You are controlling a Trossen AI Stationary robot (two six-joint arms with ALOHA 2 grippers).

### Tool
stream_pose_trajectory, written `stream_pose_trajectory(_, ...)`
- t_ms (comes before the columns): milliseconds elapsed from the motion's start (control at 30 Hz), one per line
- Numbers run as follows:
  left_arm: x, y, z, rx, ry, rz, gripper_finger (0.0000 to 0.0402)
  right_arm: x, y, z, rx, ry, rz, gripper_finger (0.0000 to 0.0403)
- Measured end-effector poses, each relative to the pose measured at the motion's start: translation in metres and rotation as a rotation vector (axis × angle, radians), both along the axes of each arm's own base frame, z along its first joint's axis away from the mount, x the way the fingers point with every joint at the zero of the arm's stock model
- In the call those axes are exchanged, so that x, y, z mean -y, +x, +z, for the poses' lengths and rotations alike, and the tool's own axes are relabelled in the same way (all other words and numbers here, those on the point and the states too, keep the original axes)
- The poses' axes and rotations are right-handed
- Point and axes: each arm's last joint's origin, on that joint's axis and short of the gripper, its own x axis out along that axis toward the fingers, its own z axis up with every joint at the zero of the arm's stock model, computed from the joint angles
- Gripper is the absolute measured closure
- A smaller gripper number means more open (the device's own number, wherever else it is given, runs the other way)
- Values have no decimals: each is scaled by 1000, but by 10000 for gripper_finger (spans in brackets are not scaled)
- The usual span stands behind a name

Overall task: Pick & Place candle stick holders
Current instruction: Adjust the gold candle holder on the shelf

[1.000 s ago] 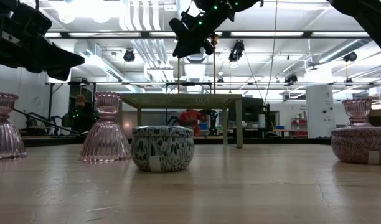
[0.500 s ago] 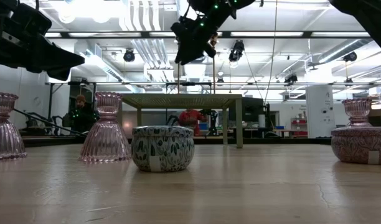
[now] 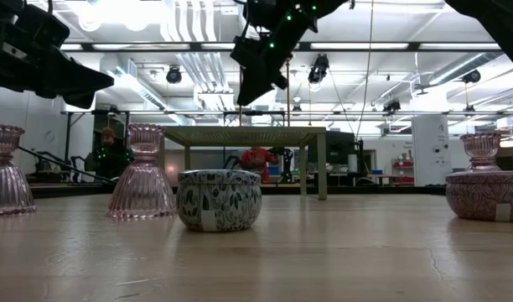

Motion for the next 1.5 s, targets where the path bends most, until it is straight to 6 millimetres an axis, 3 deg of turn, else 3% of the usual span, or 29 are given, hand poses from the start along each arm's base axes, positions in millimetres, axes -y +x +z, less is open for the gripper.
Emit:
stream_pose_trajectory(167,0,0,0,0,0,0,385,1,5,-18,27,-36,54,386)
stream_pose_trajectory(433,0,0,0,0,0,0,385,2,5,-39,21,-77,76,394)
stream_pose_trajectory(733,0,0,0,0,0,0,385,17,2,-46,66,-95,38,394)
stream_pose_trajectory(1500,0,0,0,0,0,0,385,31,0,-46,135,-98,-49,394)
